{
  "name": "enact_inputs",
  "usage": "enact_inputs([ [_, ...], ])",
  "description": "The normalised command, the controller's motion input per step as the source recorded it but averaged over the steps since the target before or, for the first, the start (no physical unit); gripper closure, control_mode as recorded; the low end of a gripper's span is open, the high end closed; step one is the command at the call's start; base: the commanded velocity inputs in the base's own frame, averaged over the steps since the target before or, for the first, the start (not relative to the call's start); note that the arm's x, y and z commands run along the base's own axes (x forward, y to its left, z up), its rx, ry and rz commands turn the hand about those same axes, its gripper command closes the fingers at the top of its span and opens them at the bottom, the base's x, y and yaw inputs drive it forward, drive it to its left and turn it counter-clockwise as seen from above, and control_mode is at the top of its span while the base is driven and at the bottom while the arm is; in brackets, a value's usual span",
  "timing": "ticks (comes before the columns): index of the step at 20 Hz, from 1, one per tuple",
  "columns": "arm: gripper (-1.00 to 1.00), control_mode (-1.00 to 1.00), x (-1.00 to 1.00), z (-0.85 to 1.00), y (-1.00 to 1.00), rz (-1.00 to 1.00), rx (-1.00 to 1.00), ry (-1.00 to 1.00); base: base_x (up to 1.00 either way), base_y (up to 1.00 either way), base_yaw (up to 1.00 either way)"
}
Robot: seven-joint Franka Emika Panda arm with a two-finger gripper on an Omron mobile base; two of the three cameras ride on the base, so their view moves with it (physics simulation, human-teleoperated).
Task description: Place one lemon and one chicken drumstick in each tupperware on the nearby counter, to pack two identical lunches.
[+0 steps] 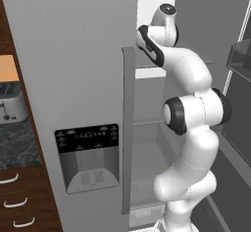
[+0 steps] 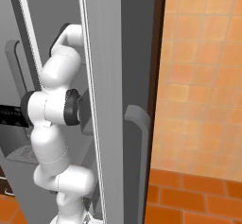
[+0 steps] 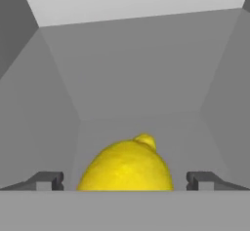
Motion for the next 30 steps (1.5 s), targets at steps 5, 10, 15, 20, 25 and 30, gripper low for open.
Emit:
enact_inputs([
  [5,-1.0,-1.0,0.0,-0.17,0.0,0.0,0.0,0.01,0.0,0.0,0.0],
  [10,1.0,-1.0,0.0,-0.48,0.0,0.0,0.0,0.01,0.0,0.0,0.0],
  [15,1.0,-1.0,0.01,-0.1,0.0,0.0,0.0,-0.05,0.0,0.0,0.0],
  [20,1.0,-1.0,-0.9,0.05,0.0,0.0,0.0,-0.54,0.0,0.0,0.0],
  [25,1.0,-1.0,-1.0,0.25,0.0,0.0,0.0,-0.58,0.0,0.0,0.0],
  [30,1.0,-1.0,-1.0,0.64,0.0,0.0,0.02,-0.28,0.0,0.0,0.0],
])
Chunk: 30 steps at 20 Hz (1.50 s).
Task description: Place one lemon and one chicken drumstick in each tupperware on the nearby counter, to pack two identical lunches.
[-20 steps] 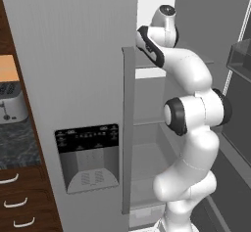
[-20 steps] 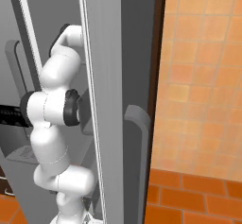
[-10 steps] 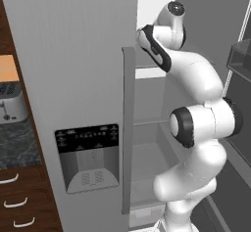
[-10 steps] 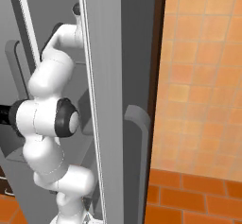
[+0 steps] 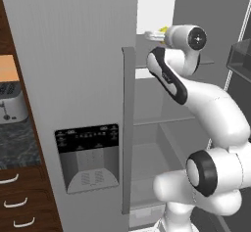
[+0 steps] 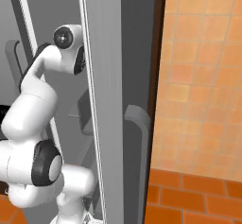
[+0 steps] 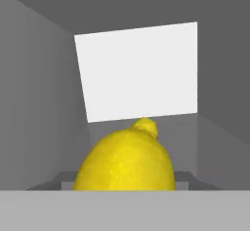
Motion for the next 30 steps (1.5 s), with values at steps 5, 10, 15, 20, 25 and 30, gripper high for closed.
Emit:
enact_inputs([
  [5,1.0,-1.0,-1.0,0.44,0.0,0.0,0.02,-0.02,0.0,0.0,0.0],
  [10,1.0,-1.0,-1.0,-0.72,0.1,0.0,-0.13,0.3,0.0,0.0,0.0],
  [15,1.0,-1.0,-1.0,-1.0,0.27,0.0,-0.28,0.48,0.0,0.0,0.0],
  [20,1.0,1.0,0.0,0.0,0.0,0.0,0.0,0.0,-0.97,0.33,0.17],
  [25,1.0,1.0,0.0,0.0,0.0,0.0,0.0,0.0,-0.27,0.3,0.79],
  [30,1.0,1.0,0.0,0.0,0.0,0.0,0.0,0.0,0.35,0.96,0.55],
])
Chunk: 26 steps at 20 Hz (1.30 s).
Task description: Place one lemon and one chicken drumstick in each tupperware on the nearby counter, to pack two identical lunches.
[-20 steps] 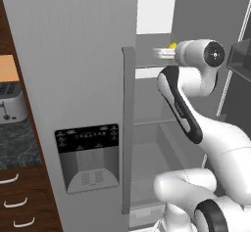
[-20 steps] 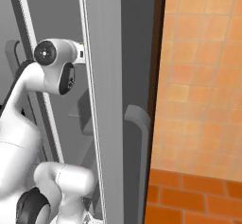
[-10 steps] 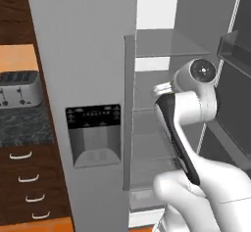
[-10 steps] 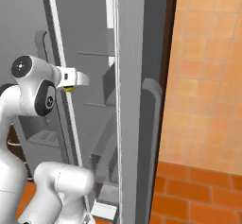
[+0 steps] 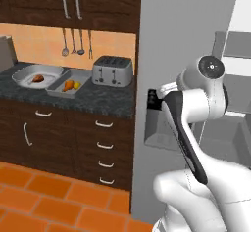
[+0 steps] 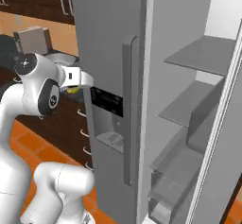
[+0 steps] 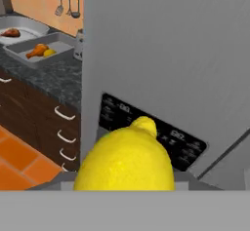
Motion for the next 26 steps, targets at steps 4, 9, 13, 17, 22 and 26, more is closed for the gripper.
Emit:
enact_inputs([
  [4,1.0,1.0,0.0,0.0,0.0,0.0,0.0,0.0,0.78,1.0,0.33],
  [9,1.0,1.0,0.0,0.0,0.0,0.0,0.0,0.0,0.99,1.0,0.06],
  [13,1.0,1.0,0.0,0.0,0.0,0.0,0.0,0.0,1.0,1.0,-0.39],
  [17,1.0,1.0,0.0,0.0,0.0,0.0,0.0,0.0,1.0,1.0,-0.49],
  [22,1.0,1.0,0.0,0.0,0.0,0.0,0.0,0.0,0.91,1.0,-0.61],
  [26,1.0,1.0,0.0,0.0,0.0,0.0,0.0,0.0,0.74,1.0,-0.58],
])
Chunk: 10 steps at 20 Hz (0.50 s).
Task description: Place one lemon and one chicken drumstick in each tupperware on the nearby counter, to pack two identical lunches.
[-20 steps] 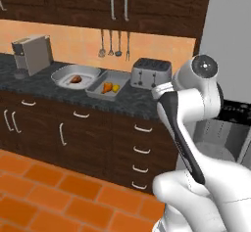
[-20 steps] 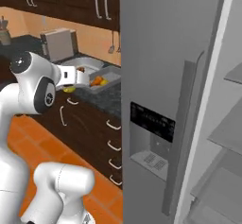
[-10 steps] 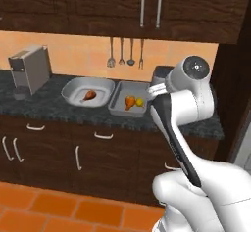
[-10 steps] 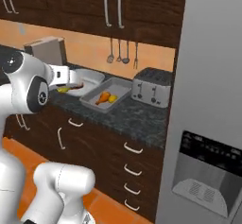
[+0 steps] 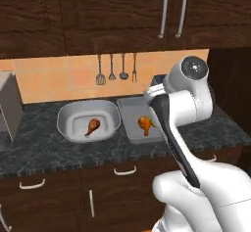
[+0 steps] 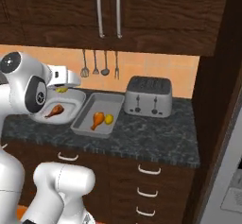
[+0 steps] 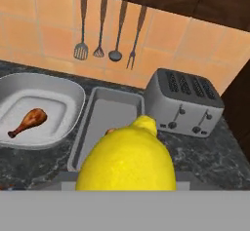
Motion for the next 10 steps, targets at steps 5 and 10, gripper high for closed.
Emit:
enact_inputs([
  [5,1.0,1.0,0.0,0.0,0.0,0.0,0.0,0.0,0.86,1.0,-0.41],
  [10,1.0,-1.0,0.09,-0.4,0.4,-0.05,0.0,0.21,0.57,0.6,-0.15],
])
